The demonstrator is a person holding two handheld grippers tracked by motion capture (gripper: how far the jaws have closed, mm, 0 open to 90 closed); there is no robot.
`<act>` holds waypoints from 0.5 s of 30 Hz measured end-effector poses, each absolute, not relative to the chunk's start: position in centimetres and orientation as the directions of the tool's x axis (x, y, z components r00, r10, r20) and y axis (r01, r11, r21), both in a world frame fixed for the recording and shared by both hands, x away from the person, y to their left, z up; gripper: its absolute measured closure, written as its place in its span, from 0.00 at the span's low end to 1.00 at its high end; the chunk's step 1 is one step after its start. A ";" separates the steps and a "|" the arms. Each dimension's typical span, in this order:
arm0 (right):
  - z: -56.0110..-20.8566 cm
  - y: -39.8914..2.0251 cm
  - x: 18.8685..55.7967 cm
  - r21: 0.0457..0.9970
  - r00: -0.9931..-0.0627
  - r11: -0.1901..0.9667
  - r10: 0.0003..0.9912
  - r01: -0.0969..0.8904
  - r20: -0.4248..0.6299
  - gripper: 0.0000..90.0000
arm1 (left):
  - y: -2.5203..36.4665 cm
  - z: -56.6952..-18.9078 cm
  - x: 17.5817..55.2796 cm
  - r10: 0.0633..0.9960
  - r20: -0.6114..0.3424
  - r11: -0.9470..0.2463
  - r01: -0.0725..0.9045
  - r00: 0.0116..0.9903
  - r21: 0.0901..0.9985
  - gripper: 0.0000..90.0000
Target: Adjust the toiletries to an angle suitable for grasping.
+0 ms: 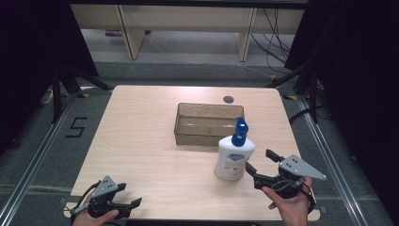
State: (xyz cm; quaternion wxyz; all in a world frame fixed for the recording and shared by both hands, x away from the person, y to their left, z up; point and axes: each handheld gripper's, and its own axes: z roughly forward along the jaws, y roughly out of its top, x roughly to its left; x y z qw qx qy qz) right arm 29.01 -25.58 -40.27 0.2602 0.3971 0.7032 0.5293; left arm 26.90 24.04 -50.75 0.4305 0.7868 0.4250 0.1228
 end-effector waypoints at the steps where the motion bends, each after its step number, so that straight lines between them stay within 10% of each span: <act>1: -40.1 -25.5 28.9 0.947 -0.540 0.120 0.839 0.297 0.063 0.18 | 24.0 -50.7 26.9 0.776 -0.172 -0.274 0.570 0.607 0.775 0.17; 15: -37.4 -24.3 30.1 0.965 -0.568 0.144 0.823 0.217 0.005 0.18 | 24.1 -50.7 26.9 0.776 -0.177 -0.270 0.573 0.605 0.774 0.17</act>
